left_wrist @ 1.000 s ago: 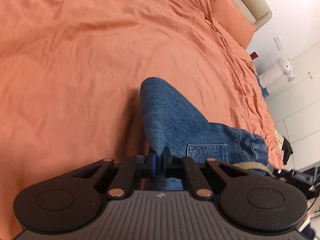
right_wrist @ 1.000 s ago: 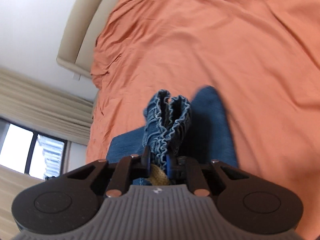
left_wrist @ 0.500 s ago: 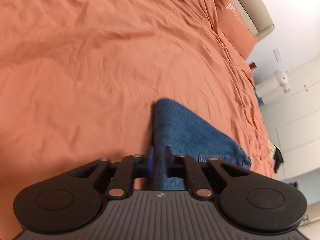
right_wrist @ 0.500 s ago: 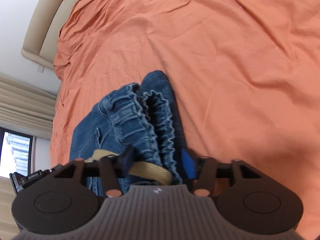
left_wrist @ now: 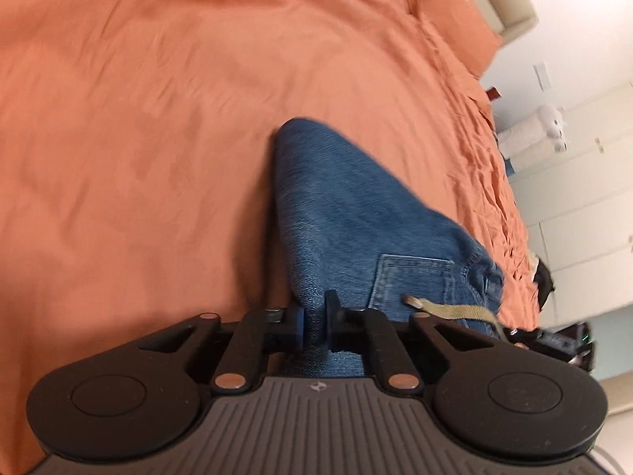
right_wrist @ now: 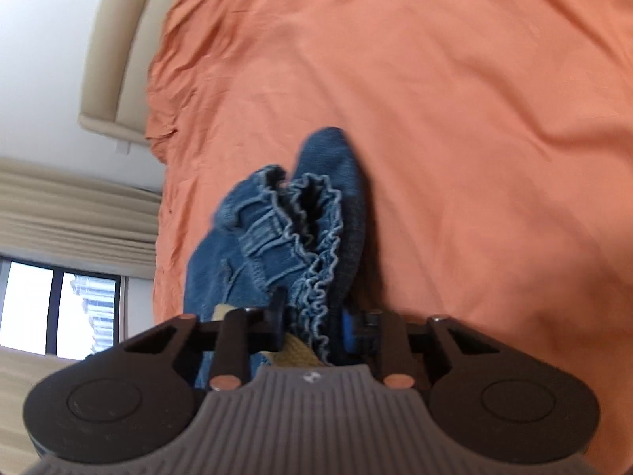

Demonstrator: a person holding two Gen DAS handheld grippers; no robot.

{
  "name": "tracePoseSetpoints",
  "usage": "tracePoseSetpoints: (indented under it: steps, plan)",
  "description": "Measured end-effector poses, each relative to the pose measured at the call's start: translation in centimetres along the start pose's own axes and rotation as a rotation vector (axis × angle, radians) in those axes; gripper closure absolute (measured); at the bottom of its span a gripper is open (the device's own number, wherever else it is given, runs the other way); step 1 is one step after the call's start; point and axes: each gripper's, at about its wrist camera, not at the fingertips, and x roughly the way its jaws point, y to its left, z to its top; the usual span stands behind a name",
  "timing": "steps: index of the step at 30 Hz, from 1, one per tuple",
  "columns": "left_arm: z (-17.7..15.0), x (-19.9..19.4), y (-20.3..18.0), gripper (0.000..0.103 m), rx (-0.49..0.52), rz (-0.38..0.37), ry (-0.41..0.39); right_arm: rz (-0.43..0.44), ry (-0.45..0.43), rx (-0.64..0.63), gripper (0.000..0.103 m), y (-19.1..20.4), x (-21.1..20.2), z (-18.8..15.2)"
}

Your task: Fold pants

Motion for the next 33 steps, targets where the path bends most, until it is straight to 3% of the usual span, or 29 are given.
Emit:
tracePoseSetpoints:
  steps: [7,11,15,21,28,33]
  plan:
    - [4.0,-6.7,-1.7,0.097,0.133,0.050,-0.088,0.060,0.001,-0.198,0.085,10.4,1.0,0.4]
    - [6.9,-12.0,0.3,0.097,0.152,0.138,-0.147,0.124,0.007,-0.222,0.085,15.2,5.7,0.4]
    - [8.9,-15.1,3.3,0.097,0.144,0.249,-0.172,0.149,0.034,-0.239,0.085,18.6,12.4,-0.3]
    - [9.3,-14.1,9.3,0.097,0.079,0.312,-0.168,0.102,0.077,-0.210,0.085,18.3,20.8,-0.9]
    - [8.8,-10.4,15.2,0.094,-0.002,0.295,-0.150,-0.030,0.095,-0.142,0.086,14.4,24.1,-1.0]
    - [8.0,-10.3,15.8,0.077,-0.013,0.310,-0.147,-0.084,0.083,-0.143,0.078,15.2,25.8,-0.5]
